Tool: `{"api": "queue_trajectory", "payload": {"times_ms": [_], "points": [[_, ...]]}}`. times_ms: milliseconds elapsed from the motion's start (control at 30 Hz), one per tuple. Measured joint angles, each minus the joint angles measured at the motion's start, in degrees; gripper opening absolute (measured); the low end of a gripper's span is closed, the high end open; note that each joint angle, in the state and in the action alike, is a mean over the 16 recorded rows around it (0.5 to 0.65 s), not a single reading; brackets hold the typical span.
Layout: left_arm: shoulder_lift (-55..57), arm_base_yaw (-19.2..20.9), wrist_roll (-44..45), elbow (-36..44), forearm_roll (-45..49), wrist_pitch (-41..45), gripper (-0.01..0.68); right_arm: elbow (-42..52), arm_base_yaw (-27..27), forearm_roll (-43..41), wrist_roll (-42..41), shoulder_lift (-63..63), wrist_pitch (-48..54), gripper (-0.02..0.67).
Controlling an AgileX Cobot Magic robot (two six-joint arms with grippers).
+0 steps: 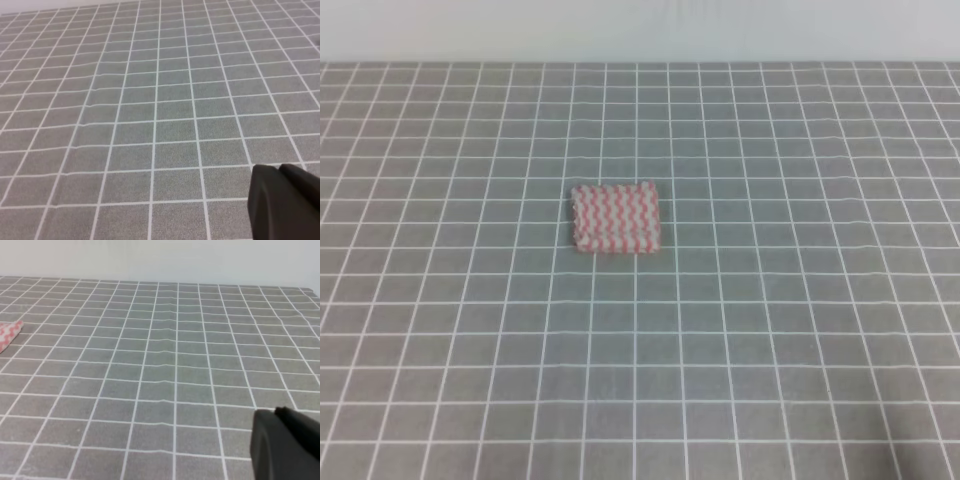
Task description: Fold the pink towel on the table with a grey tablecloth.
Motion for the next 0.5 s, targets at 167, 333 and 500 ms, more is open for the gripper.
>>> {"api": "queue_trajectory", "payload": {"times_ms": [167,333,500], "points": [[-0.1,0.0,-0.1,-0.1,0.0,0.0,0.0,0.0,0.0,0.0,0.0,0.0,0.0,-0.018],[-0.3,0.0,-0.2,0.0,0.0,0.0,0.0,-0.1,0.0,0.0,0.0,-0.1,0.0,-0.018],[-0.1,0.0,-0.4,-0.2,0.0,0.0,0.0,-0.1,0.0,0.0,0.0,-0.1,0.1,-0.018]]}}
